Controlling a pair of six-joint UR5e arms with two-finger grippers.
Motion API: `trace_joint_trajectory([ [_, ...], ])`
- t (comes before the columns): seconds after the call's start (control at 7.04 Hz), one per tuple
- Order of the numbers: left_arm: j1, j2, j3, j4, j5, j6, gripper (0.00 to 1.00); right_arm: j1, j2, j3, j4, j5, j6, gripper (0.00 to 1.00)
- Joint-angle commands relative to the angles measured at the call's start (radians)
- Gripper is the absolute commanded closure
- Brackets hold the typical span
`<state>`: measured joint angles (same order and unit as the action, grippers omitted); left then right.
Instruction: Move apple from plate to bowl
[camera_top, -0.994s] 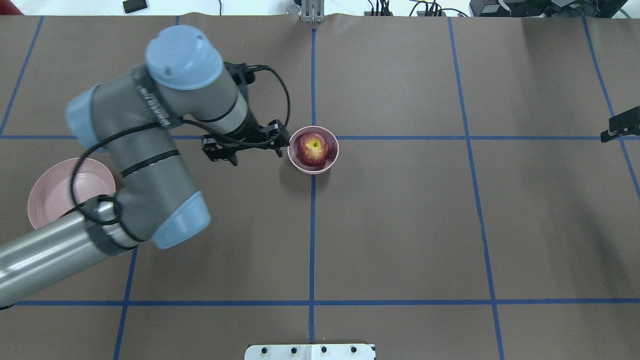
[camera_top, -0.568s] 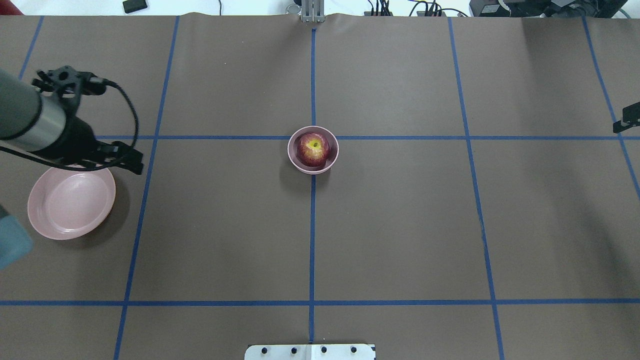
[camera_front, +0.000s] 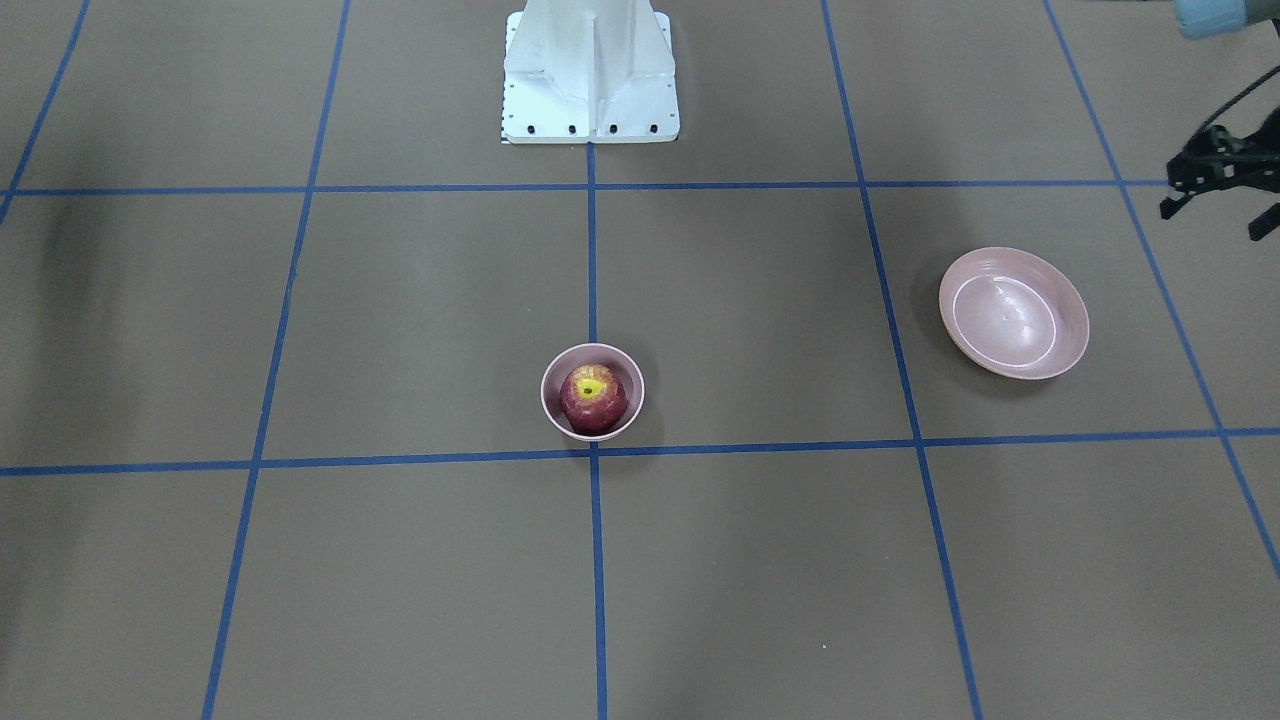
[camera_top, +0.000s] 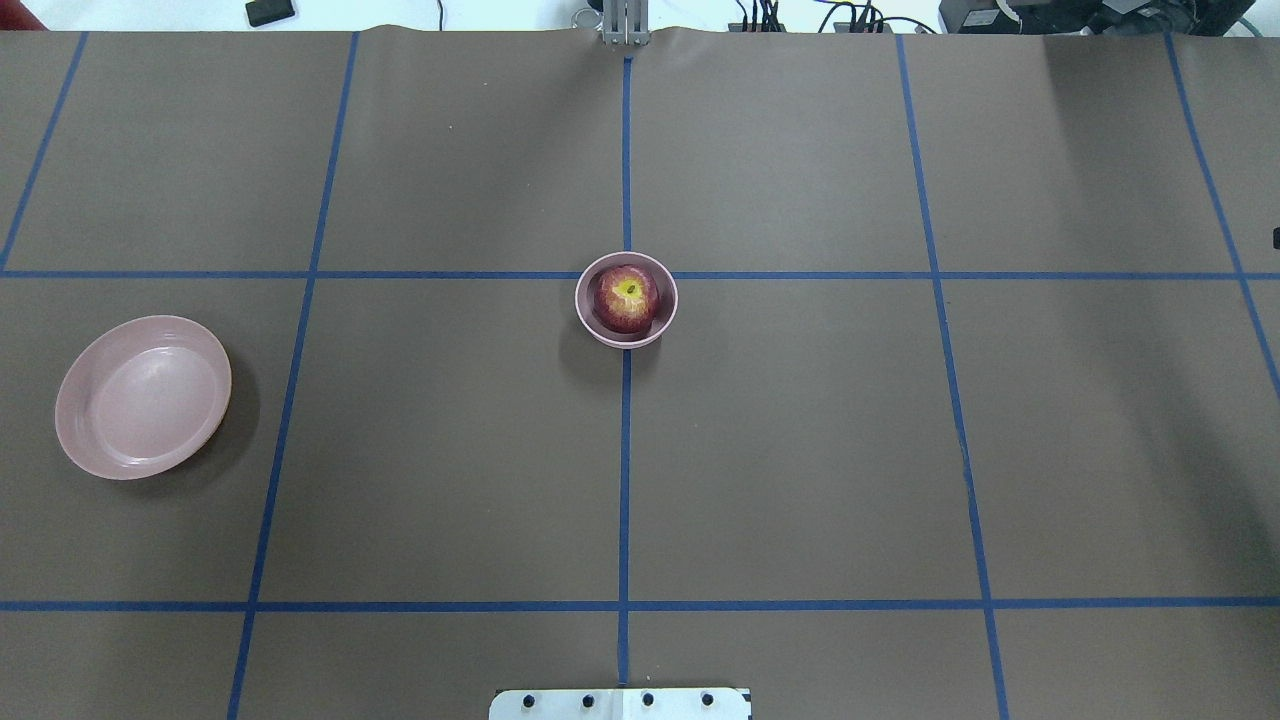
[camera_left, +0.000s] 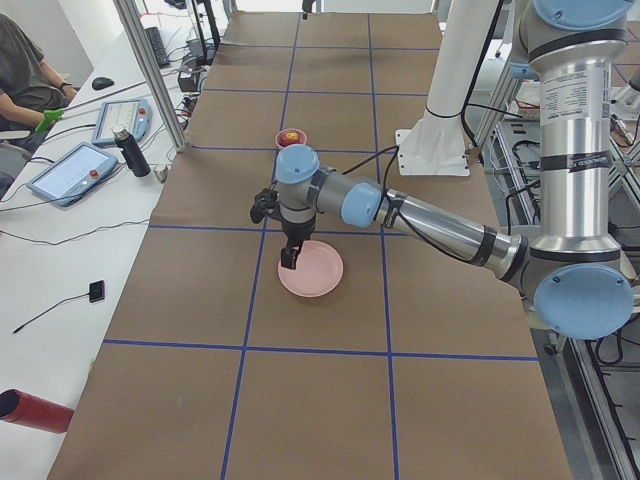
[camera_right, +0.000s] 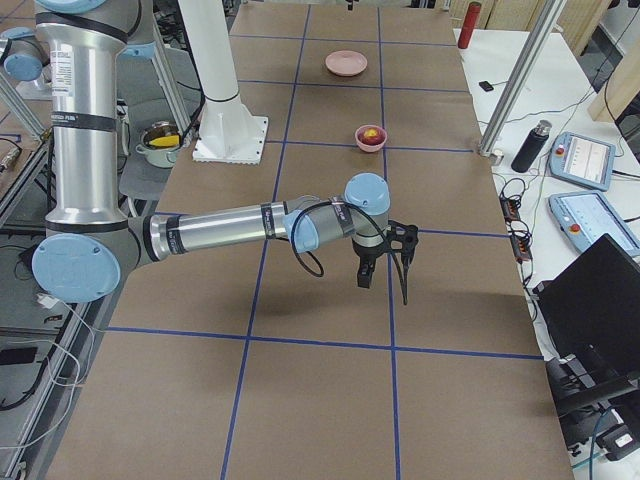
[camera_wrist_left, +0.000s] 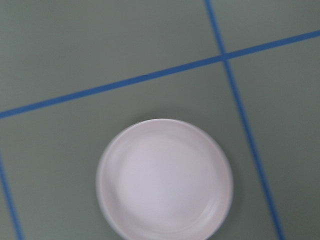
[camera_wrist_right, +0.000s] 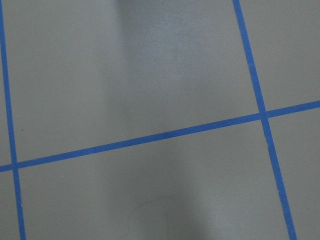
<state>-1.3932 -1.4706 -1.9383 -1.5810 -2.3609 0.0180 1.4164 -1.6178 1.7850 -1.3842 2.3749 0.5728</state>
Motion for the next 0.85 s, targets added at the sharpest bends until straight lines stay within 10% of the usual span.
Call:
trace_joint_trajectory([
  [0.0, -0.105, -0.004, 0.114, 0.001, -0.043, 0.178, 0.02, 0.042, -0.013, -0.009, -0.096, -0.005, -0.12, 0.0],
  [0.71, -0.113, 0.006, 0.14, 0.007, -0.037, 0.16, 0.02, 0.113, -0.014, -0.095, -0.111, -0.014, -0.3, 0.0],
])
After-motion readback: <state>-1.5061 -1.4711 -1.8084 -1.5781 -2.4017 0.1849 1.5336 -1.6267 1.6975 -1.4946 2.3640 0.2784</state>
